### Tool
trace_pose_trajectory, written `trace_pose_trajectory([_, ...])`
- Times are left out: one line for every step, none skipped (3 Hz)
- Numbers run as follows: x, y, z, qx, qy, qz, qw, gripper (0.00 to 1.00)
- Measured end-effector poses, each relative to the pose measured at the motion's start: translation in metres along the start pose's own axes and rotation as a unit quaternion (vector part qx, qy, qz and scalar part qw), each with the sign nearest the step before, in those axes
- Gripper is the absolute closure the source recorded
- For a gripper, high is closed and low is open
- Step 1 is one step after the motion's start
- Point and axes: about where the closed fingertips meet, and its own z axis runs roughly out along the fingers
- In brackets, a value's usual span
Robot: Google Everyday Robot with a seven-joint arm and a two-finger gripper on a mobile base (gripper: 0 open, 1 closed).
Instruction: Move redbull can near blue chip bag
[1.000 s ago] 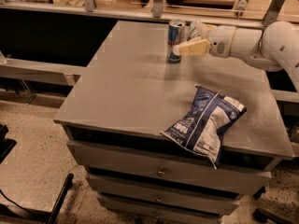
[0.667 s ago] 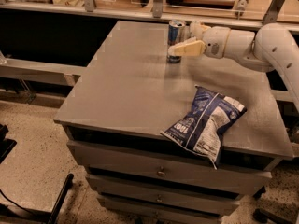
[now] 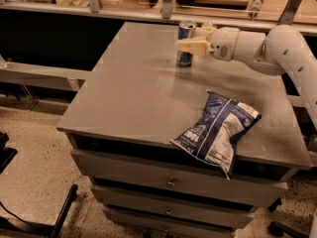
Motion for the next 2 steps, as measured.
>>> trace_pose_trajectory([-0.0001, 0.0016, 0.0032, -0.003, 0.0, 0.0, 1.0, 0.64])
trace_pose_trajectory([-0.0037, 0.0014, -0.0011, -0.005, -0.01, 0.027, 0.9996, 0.88])
